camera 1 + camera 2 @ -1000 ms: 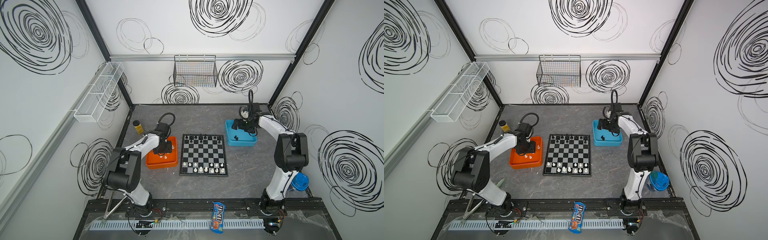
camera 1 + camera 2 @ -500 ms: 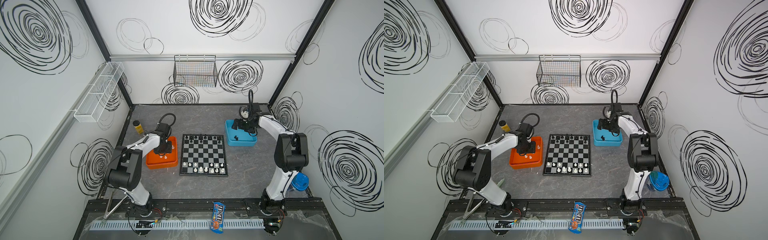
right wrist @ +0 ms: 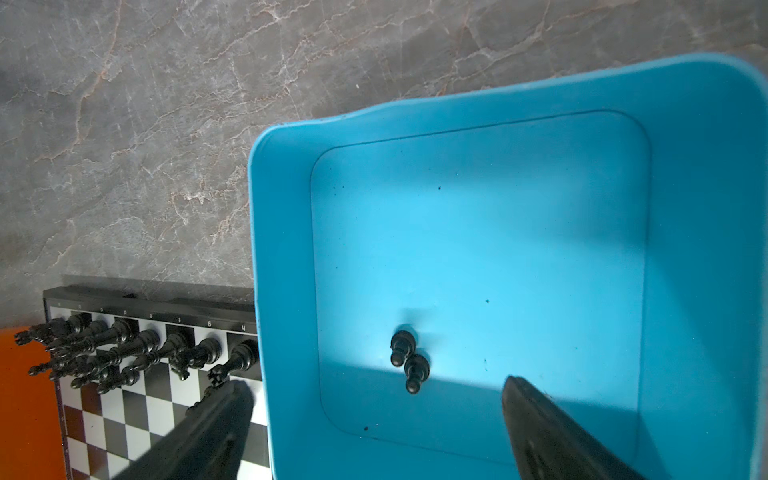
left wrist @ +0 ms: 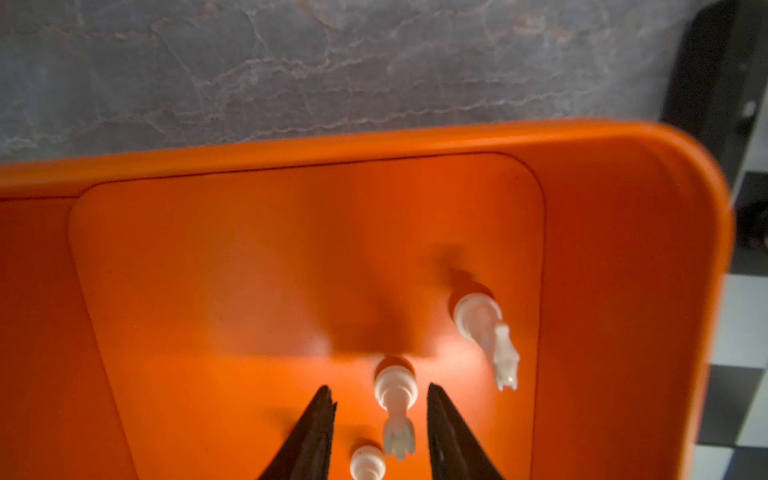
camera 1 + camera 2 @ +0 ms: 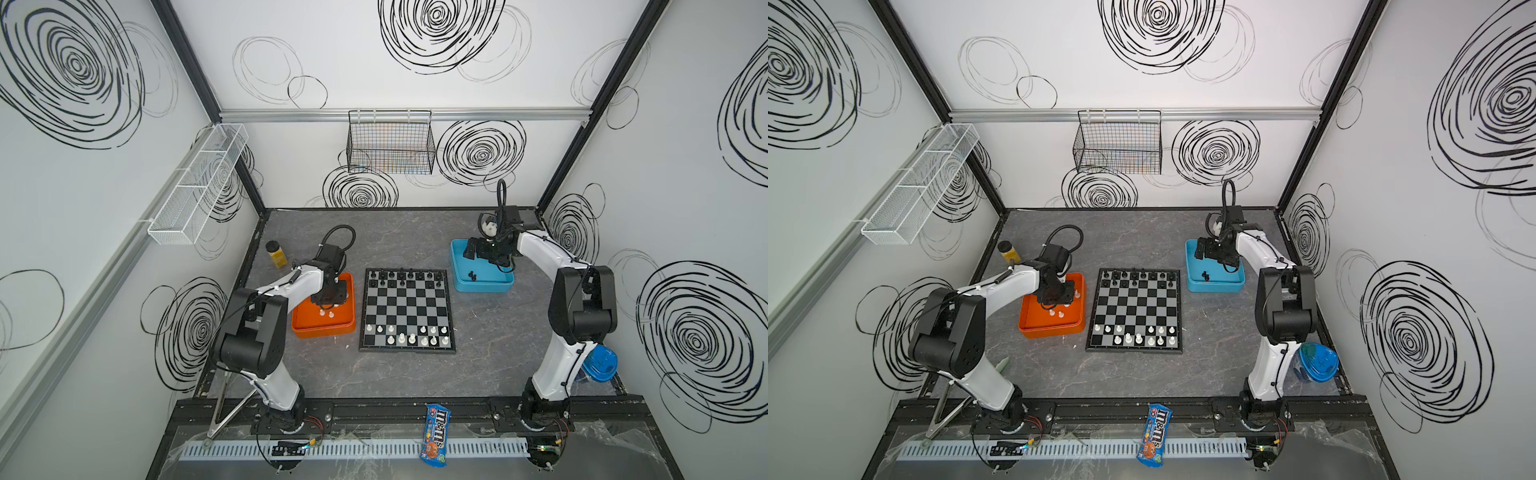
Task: Set up the chess pieces on the board
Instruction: 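Lower the left gripper onto a white pawn in the orange tray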
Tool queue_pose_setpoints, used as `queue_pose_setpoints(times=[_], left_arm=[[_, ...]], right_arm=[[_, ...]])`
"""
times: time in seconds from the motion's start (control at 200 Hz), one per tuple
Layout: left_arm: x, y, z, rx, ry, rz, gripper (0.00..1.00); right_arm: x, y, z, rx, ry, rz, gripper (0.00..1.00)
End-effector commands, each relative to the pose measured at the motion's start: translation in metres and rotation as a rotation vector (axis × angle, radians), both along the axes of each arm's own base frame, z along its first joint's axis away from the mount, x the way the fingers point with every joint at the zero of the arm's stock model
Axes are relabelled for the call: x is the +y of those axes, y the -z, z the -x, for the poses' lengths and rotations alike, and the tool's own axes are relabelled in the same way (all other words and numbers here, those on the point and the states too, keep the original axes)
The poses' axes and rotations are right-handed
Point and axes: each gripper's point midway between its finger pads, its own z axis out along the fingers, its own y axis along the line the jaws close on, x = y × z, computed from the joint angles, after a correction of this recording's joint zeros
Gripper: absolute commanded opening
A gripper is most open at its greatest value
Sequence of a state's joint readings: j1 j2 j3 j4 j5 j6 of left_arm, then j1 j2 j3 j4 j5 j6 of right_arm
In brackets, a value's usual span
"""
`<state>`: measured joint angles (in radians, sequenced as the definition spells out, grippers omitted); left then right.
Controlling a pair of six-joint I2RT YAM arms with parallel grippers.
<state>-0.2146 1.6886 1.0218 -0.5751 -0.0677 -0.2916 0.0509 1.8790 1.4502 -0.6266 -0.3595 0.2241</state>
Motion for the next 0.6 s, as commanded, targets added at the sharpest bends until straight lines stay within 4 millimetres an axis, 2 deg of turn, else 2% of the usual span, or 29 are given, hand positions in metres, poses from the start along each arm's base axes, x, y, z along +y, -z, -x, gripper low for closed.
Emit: queue_pose_setpoints(times=[0.0,0.395,0.595], left_arm=[[-0.0056,-0.0028,-0.0078,-0.015,0.014,0.0,0.38],[-0.0057,-0.0025,-0.0077,-0.009,0.02,-0.017,0.24],[-0.0072,-0.0019,-0.0072,-0.005,0.027,-0.019,0.22]], right_arm=[[-0.0047,-0.0013,-0.0026,-0.007,0.001,0.015,0.98],[-0.0049,-0.0017,-0.0027,-0.008,0.001,0.013,0.98],[-0.0051,-0.0014,-0.0026,-0.007,0.002,0.013,0.98]])
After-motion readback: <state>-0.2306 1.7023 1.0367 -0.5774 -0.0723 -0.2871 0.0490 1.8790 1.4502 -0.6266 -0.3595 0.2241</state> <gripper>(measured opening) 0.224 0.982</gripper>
